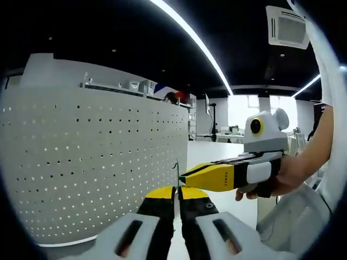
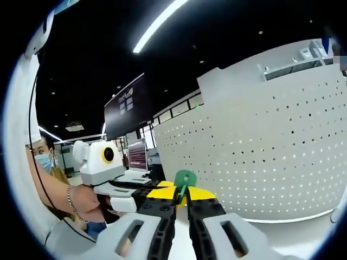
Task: Insert the hook assembly into the mounting plate slot until the hook locks in place.
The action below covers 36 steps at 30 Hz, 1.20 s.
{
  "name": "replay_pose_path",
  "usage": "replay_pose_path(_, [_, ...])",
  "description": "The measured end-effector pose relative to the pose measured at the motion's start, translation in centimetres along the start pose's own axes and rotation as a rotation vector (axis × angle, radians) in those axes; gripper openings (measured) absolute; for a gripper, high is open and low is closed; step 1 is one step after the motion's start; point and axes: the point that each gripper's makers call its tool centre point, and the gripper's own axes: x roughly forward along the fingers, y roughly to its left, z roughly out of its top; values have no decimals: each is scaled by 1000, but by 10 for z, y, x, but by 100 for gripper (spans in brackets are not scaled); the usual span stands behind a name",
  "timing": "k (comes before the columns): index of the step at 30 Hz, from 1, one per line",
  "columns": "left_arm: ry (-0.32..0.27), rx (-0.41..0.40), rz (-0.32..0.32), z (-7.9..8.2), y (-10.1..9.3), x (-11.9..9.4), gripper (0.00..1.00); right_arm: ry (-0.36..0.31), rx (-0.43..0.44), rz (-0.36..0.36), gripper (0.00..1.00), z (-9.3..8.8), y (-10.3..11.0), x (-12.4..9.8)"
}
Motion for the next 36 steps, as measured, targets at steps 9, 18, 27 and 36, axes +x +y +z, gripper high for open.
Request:
replay_pose_path(9, [-8, -15, 36, 1, 0, 1, 2, -10, 30, -45, 1, 3, -4, 3])
replay_pose_path(18, [-21, -39, 51, 1, 1, 0, 2, -8, 60, -58, 1, 3, -4, 3])
replay_pose_path(27, [-14, -43, 55, -1, 1, 1, 3, 4, 44, -59, 0, 2, -5, 3])
replay_pose_path(36, [31, -35, 55, -6, 5, 2, 20, 5, 45, -50, 0, 2, -4, 2])
